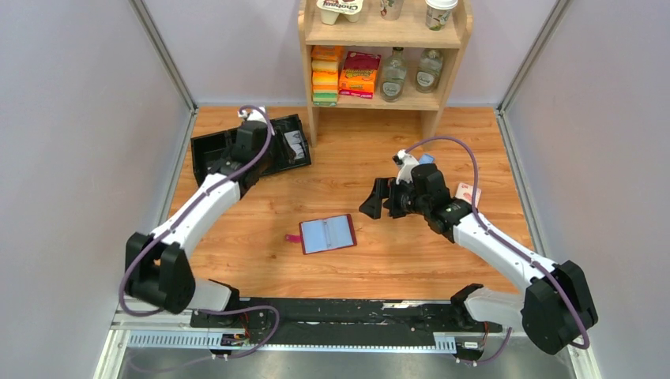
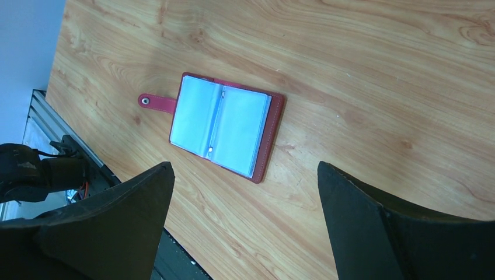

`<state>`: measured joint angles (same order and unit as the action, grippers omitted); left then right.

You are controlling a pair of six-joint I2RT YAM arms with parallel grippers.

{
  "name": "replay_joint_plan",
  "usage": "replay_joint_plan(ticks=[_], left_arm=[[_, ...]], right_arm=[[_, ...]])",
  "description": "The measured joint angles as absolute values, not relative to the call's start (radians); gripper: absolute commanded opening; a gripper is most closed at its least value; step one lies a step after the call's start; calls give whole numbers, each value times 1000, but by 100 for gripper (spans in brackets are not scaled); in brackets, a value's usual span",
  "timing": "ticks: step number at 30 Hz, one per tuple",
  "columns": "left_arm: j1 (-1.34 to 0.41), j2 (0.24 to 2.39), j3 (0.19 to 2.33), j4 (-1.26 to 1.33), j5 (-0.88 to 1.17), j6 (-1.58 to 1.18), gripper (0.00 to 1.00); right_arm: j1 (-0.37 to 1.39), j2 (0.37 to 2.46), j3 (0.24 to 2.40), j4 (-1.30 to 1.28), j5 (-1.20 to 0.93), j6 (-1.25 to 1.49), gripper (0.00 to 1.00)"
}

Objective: Take the credit cards out of the card holder
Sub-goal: Place the credit card in the storage box, then remove the credit card from the card holder.

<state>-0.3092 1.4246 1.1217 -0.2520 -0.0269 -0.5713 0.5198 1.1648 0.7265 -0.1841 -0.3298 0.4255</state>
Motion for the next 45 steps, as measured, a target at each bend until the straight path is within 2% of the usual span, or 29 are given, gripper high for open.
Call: replay_joint_plan(ticks=[5,10,13,20,30,39,45], left_arm=[[-478,1258,966,-299,-54,-612,50],[-619,1204,835,-326,-65,-683,49],[-661,1203,777,-331,-73,-718,43],[-680,1213,709,-334,-115,-767,41],[-682,1314,629,-325,-121,-805,38],[-690,1357,608,-272,-103,-841,31],[-706,1373,606,-229,-84,-869,28]], right_arm=[[566,1227,789,-233,-291,429,85],[650,1306,849,-301,-213,430,81],[711,1352,888,-341,-167,434,75],[801,1480,977,-394,-78,448,66],[857,1639,1037,-450,-34,448,61],[863,1718,1056,-452,-39,446,47],[867,1736,1070,-453,-43,440,47]])
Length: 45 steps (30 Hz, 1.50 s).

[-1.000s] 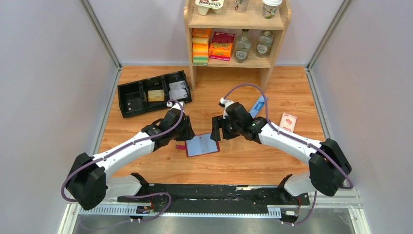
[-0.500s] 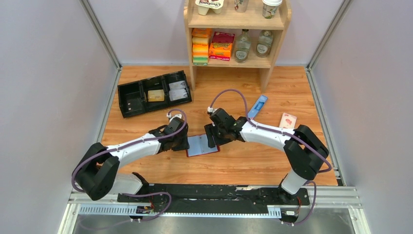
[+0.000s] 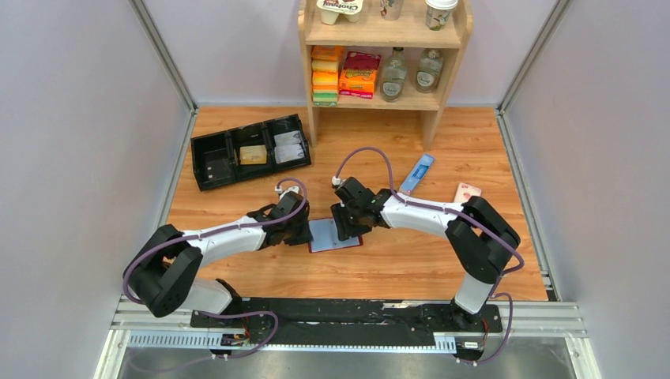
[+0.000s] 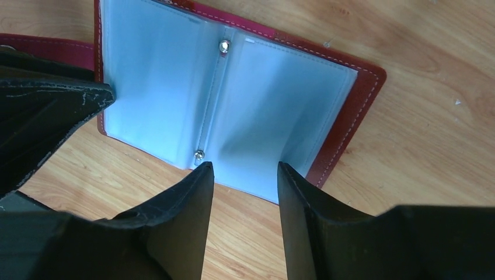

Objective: Take the credit cards out of the card holder
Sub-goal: Remove the credit card from the card holder.

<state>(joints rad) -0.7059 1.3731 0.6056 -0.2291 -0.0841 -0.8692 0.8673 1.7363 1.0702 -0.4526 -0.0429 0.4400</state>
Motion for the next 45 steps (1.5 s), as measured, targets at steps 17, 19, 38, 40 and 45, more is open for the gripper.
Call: replay_joint_plan(ticks=[17,19,38,40,45], left_arm=[[-712,1374,597,-210,-72,-904,27],[-712,1374,597,-210,-72,-904,27],[-720,1374,596,-208,-73,-915,26],[-720,1374,596,-208,-73,-915,25],[-719,1374,595,-205,-72,-919,25]], right_arm=[[868,1745,1088,-514,95,439,56],[868,1745,1088,-513,91,439,55],[865,1740,1093,-503,-59,415,37],[863,1725,1093,-498,-78,413,37],[861,1697,1093,-472,-134,410,43]])
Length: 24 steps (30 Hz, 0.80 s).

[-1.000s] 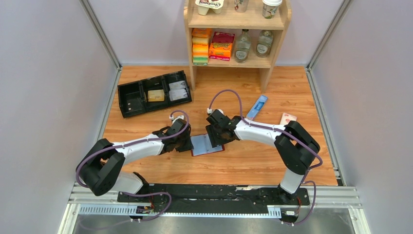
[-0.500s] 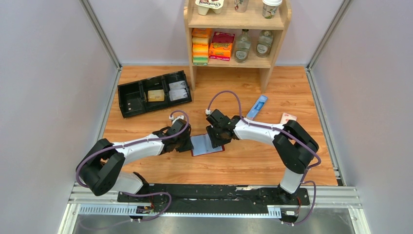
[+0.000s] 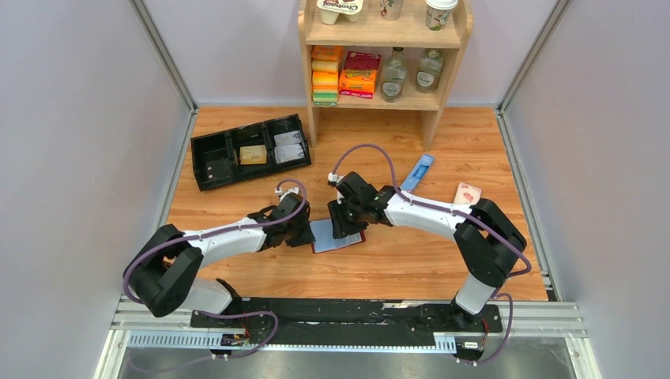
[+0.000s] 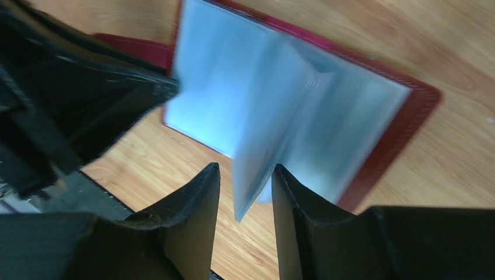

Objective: Take the credit cards out of the card holder
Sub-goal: Remove the credit card from the card holder.

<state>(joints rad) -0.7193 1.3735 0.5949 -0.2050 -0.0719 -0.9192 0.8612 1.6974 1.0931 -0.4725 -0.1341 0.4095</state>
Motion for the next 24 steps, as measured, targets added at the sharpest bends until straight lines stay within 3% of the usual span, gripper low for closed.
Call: replay_joint_plan(ticks=[2,6,24], left_arm=[[-722,1374,590,-193,-61,-925,25],[-727,1373,581,-175,-52,-940,25],[-727,1336,558,-191,-62,-962,26]], right_arm=[[869,1697,1095,-441,-168,410,52],[889,1697,1113,-430,-187,409,56],[894,1726,1148,-429,-147,403,50]])
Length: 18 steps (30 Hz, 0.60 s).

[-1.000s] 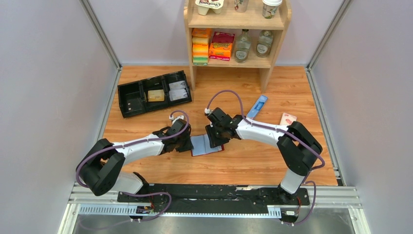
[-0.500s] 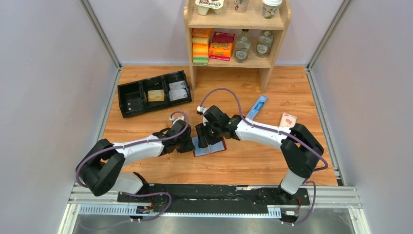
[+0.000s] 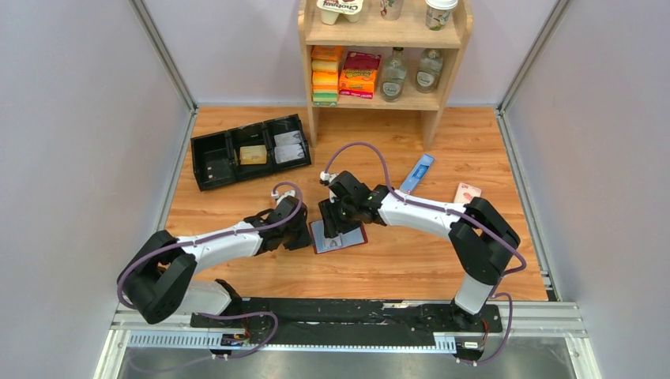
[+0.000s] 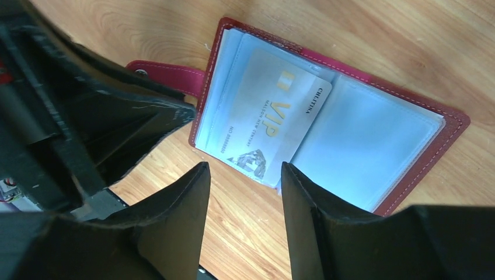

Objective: Take the credit cards out of the card holder
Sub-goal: Remove the credit card from the card holder.

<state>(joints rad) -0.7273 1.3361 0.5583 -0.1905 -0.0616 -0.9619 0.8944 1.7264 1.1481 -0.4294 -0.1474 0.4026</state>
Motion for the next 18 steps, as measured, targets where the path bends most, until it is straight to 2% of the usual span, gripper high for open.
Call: replay_joint_plan(ticks=[10,18], left_arm=[[-727,1160,555,-234,-84,-956,29],[-726,1319,604,-142,-48,-949,19]], right_arm=[[781,1735,1073,-327,-287,430,50],[694,1744,993,-191,-432,485,45]])
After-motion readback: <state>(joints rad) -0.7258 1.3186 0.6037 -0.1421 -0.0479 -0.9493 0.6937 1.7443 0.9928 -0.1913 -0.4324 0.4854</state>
